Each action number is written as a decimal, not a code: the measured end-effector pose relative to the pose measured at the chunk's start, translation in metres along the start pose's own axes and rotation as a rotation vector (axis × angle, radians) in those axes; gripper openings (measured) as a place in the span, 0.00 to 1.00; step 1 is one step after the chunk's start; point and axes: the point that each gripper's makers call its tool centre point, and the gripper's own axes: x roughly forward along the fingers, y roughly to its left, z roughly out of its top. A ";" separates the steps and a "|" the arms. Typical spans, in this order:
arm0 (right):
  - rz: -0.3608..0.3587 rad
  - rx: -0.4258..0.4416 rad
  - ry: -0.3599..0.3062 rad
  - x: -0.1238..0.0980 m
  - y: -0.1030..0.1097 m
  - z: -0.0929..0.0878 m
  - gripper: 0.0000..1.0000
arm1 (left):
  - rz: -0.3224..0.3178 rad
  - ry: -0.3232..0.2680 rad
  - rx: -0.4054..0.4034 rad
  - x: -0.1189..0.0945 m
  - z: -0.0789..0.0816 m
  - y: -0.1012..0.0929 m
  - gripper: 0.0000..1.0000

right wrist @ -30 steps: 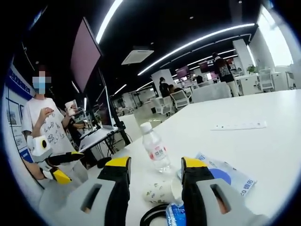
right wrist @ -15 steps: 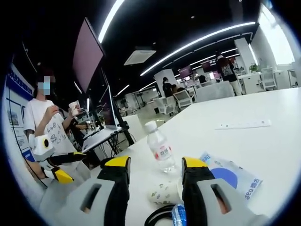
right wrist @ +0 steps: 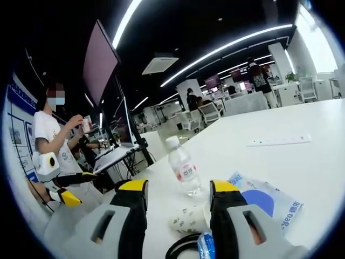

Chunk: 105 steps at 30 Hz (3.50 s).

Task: Arrange the tabletop items into an orderly group along one side of the table until the central work area is clear of visible clutter.

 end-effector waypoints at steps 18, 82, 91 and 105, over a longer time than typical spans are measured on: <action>-0.002 -0.020 0.052 -0.004 -0.004 0.000 0.46 | 0.003 -0.012 0.008 0.005 0.001 -0.002 0.80; -0.460 0.171 0.049 -0.130 -0.047 -0.052 0.44 | -0.402 -0.008 0.183 0.112 0.034 -0.135 0.71; -0.478 0.211 0.112 -0.122 -0.053 -0.080 0.45 | -0.447 0.052 0.192 0.155 0.024 -0.163 0.68; -0.536 0.260 0.165 -0.120 -0.072 -0.108 0.43 | -0.499 0.164 0.244 0.193 0.004 -0.178 0.63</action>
